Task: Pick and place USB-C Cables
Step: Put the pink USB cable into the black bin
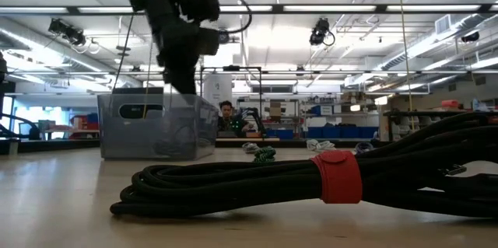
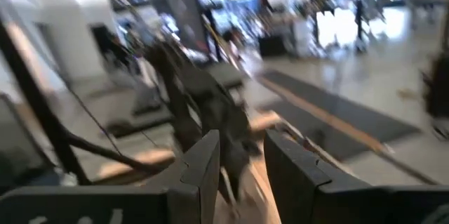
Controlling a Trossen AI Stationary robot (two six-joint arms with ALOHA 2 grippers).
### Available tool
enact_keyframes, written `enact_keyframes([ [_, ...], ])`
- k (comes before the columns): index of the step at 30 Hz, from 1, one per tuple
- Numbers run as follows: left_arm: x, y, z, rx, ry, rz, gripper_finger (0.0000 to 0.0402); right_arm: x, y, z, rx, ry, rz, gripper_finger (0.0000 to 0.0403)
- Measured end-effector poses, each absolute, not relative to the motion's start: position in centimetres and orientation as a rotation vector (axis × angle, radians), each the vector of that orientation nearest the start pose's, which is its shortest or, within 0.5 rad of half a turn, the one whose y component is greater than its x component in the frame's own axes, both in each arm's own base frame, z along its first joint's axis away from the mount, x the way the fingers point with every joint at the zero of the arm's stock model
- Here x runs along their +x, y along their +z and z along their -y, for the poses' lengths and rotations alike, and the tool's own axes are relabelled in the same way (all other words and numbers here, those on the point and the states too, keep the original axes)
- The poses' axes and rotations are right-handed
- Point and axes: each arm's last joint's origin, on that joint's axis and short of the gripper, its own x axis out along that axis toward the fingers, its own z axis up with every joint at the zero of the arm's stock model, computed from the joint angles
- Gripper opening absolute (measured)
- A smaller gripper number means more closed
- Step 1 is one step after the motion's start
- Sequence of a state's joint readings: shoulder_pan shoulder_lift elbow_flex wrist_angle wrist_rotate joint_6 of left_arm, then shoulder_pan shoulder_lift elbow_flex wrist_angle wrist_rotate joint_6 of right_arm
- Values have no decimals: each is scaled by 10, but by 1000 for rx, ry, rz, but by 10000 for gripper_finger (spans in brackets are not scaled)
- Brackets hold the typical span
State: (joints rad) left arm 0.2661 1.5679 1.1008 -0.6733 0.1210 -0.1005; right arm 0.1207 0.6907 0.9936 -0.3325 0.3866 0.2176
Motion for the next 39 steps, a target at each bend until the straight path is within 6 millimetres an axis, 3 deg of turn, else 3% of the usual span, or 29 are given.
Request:
enact_keyframes([
  [7,312,273,-86,-202,173,-964,82,149,374,-3,291,-373,-207,119],
  [13,317,303,-88,-144,183,-905,78,157,337,-2,401,-491,-533,119],
  [24,316,310,-88,-129,184,-914,78,140,279,-7,613,-720,-1233,120],
  [30,316,310,-88,-128,183,-916,78,145,259,-5,663,-783,-1213,134],
  [39,314,309,-87,-133,182,-936,78,138,216,-1,796,-936,-1225,188],
])
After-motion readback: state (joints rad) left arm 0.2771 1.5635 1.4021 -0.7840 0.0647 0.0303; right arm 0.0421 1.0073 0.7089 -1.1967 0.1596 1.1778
